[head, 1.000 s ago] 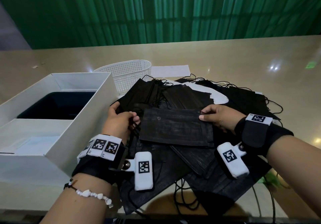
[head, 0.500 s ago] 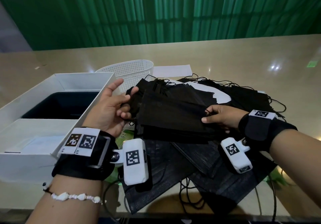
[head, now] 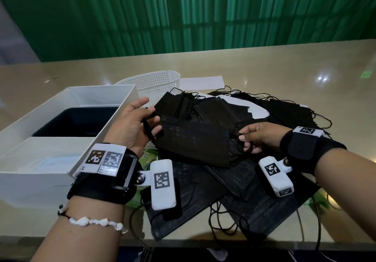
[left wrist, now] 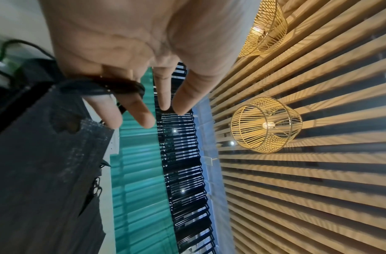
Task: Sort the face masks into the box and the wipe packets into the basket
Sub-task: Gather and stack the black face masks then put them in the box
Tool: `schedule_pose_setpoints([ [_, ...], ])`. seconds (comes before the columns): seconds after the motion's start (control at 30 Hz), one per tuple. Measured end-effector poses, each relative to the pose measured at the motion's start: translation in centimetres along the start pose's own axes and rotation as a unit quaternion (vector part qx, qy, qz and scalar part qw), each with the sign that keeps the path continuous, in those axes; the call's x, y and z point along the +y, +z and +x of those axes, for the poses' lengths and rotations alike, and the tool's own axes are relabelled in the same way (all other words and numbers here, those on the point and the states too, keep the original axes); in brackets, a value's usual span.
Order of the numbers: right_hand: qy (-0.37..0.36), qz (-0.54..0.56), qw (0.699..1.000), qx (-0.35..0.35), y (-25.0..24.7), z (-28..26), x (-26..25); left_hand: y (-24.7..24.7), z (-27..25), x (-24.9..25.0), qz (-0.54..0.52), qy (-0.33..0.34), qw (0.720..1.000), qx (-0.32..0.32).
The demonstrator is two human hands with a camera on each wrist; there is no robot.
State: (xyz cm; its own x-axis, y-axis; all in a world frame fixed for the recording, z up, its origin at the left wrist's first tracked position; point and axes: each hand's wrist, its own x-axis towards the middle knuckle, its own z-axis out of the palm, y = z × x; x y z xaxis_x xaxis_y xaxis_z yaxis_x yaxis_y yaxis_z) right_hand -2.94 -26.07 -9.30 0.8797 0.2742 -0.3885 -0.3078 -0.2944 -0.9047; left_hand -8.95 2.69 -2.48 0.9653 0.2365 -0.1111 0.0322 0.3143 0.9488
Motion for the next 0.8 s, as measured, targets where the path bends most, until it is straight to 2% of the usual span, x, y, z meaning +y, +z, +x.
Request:
schedule_pose_setpoints([
  [0.17, -0.022, 0.040, 0.999, 0.026, -0.4, -1.3, -1.6, 0.3, -0.9, 2.0, 0.000, 0.025, 1.000, -0.016],
  [0.3, -0.106, 0.085, 0.989, 0.055, -0.6, -2.9, -5.3, 0.3, -1.2, 5.8, 0.010, 0.074, 0.996, -0.046],
  [0.4, -0.156, 0.084, 0.982, 0.059, 0.3, -3.4, -8.5, -0.1, -0.6, 9.9, 0.020, 0.123, 0.991, -0.046],
  [0.5, -0.197, 0.071, 0.976, 0.051, 2.3, -3.2, -11.6, -1.4, 0.4, 14.1, 0.035, 0.144, 0.989, -0.019],
  [0.6, -0.224, 0.081, 0.971, 0.027, 4.9, -2.7, -14.5, -4.2, 1.7, 17.2, 0.050, 0.116, 0.992, 0.012],
  [0.8, -0.244, 0.072, 0.966, -0.053, 10.3, -1.2, -18.9, -10.4, 4.2, 19.4, 0.106, 0.085, 0.986, 0.091],
])
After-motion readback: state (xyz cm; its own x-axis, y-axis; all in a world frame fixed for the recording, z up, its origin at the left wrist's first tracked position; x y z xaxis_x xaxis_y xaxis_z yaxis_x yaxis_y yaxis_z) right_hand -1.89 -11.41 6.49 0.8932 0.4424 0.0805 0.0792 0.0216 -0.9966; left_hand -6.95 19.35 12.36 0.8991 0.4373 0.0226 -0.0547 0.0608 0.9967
